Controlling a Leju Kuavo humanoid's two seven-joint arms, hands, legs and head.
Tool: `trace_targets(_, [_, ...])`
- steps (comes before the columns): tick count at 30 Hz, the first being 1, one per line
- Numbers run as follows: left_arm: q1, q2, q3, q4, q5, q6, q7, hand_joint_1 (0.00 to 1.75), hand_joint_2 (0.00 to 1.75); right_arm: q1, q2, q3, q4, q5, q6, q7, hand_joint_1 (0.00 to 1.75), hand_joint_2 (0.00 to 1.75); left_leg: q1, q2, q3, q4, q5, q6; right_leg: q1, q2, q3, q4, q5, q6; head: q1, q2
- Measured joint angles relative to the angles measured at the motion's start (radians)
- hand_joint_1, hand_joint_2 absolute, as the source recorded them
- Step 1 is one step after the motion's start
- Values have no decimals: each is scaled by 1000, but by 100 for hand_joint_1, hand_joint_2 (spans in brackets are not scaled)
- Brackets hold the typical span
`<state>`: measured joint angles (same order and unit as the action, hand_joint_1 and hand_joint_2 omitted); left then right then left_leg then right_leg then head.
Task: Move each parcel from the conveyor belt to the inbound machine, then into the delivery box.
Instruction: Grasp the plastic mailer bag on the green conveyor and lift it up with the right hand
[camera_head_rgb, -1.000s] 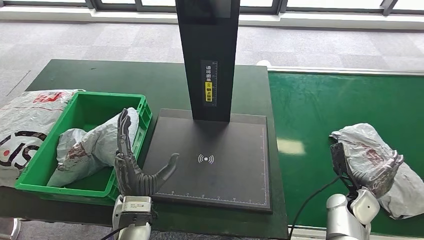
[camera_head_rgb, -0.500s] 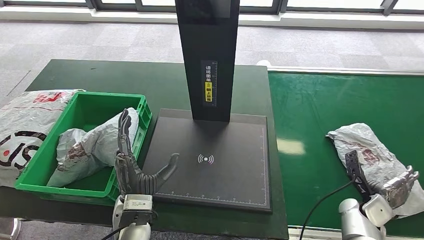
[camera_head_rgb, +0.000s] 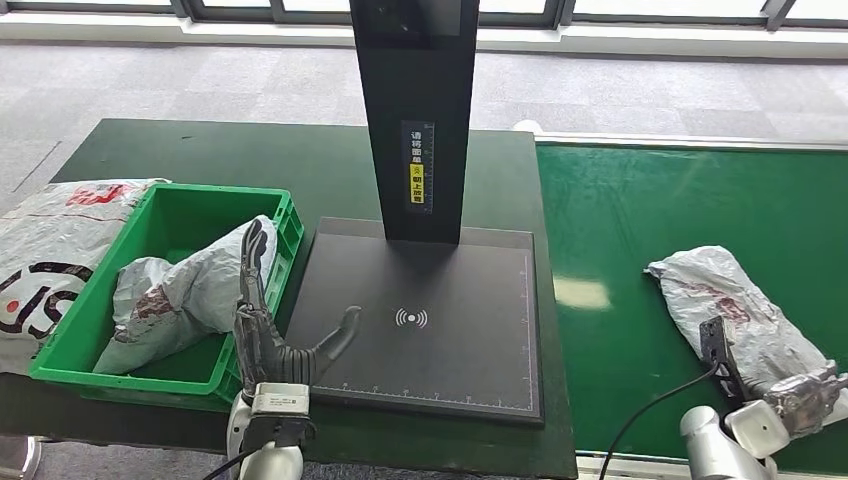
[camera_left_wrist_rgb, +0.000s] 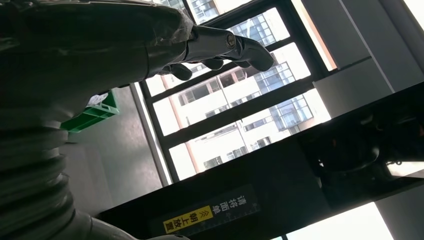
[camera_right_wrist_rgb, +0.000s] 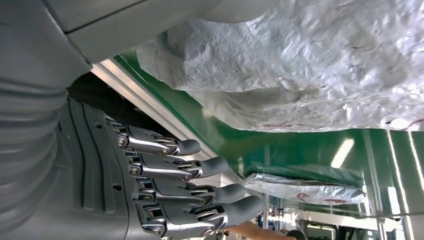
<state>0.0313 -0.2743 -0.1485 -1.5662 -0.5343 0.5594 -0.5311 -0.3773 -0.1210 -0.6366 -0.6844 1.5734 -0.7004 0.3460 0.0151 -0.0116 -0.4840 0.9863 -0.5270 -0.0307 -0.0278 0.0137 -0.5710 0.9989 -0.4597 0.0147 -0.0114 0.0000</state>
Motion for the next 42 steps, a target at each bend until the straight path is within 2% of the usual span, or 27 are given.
trace_targets(12, [-1, 0, 0, 6, -8, -9, 7, 0, 175, 13, -20, 20, 35, 0, 0, 28, 0, 175, 0, 0, 0, 0, 0, 0, 0, 0, 0, 0, 0, 0, 0, 0])
trace_targets(21, [-1, 0, 0, 5, -21, -15, 16, 0, 175, -9, -39, 27, 141, 0, 0, 48, 0, 175, 0, 0, -7, 0, 0, 0, 0, 0, 0, 0, 0, 0, 0, 0])
trace_targets(32, [0, 0, 0, 5, -28, -15, 17, 0, 175, -40, -49, 38, 230, -24, 5, -1, 0, 175, 0, 0, -7, 0, 0, 0, 0, 0, 0, 0, 0, 0, 0, 0])
trace_targets(34, [-1, 0, 0, 5, -28, -16, 17, 0, 175, -46, -50, 38, 242, -29, 30, -9, 0, 175, 0, 0, -7, 0, 0, 0, 0, 0, 1, 0, 0, 0, 0, 0])
trace_targets(38, [-1, 0, 0, 5, -28, -23, 16, 0, 175, -66, -57, 35, 264, -45, 148, -36, 0, 175, 0, 4, -5, 0, -1, 1, 0, 3, 2, 0, 0, 0, 0, 0])
trace_targets(39, [-1, 0, 0, 5, -28, -23, 16, 0, 175, -71, -59, 35, 267, -46, 161, -38, 5, 175, 0, 5, -3, 0, -2, 1, 1, 4, 3, 0, 0, 0, 0, 0])
trace_targets(42, [-1, 0, 0, 5, -28, -24, 16, 0, 175, -78, -61, 34, 276, -47, 173, -41, 136, 175, 0, 6, -1, 0, -3, 2, 1, 5, 5, -1, 0, 0, 0, 0])
